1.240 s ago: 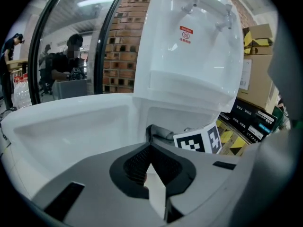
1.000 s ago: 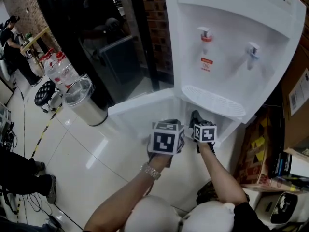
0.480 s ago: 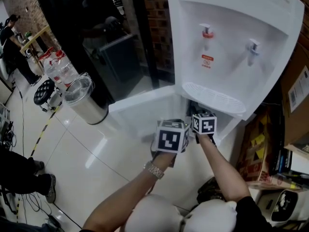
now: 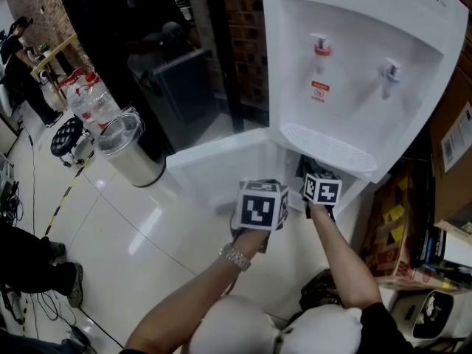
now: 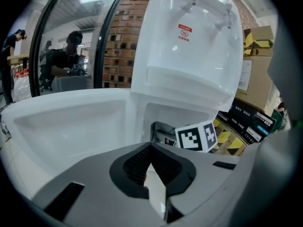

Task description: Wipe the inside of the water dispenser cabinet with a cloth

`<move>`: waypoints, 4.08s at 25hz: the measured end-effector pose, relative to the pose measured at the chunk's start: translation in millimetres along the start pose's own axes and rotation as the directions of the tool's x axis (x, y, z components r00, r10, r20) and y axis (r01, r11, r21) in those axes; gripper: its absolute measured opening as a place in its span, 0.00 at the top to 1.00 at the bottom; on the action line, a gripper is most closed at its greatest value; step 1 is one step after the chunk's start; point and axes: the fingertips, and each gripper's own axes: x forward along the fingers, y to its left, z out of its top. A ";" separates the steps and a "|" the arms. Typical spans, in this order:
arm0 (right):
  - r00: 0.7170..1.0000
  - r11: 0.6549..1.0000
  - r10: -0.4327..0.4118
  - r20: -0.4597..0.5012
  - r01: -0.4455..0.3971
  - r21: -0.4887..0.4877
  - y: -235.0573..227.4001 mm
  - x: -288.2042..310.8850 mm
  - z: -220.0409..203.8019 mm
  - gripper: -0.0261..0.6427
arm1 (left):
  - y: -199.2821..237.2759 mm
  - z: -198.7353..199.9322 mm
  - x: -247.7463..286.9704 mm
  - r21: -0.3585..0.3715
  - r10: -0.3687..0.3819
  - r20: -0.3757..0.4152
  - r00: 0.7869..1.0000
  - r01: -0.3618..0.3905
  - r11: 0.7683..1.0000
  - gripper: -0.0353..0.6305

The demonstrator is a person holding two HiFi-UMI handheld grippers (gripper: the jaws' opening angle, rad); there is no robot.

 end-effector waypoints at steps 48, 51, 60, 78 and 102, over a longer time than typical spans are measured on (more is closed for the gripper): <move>0.965 0.965 -0.210 0.157 0.230 -0.127 6.1 -13.8 24.9 0.93 | -12.7 16.5 -23.0 -0.029 -0.054 0.047 0.997 0.055 0.998 0.94; 0.955 0.954 -0.264 0.137 0.279 -0.106 -15.7 -16.4 23.7 0.93 | -11.3 16.9 -24.5 -0.035 -0.055 0.050 0.997 0.056 0.998 0.94; 0.877 0.877 -0.471 0.097 0.477 -0.053 -81.1 -44.4 7.4 0.93 | -19.7 17.0 -19.8 -0.040 -0.075 0.050 0.996 0.077 0.996 0.94; 0.859 0.868 -0.496 0.129 0.484 0.111 -74.1 -105.9 -0.4 0.93 | -19.9 20.7 -23.5 -0.037 -0.071 0.055 0.996 0.074 0.997 0.94; 0.904 0.897 -0.424 0.052 0.411 0.163 -74.0 -90.2 -29.6 0.93 | -24.8 21.2 -23.8 -0.034 -0.085 0.058 0.995 0.088 0.996 0.94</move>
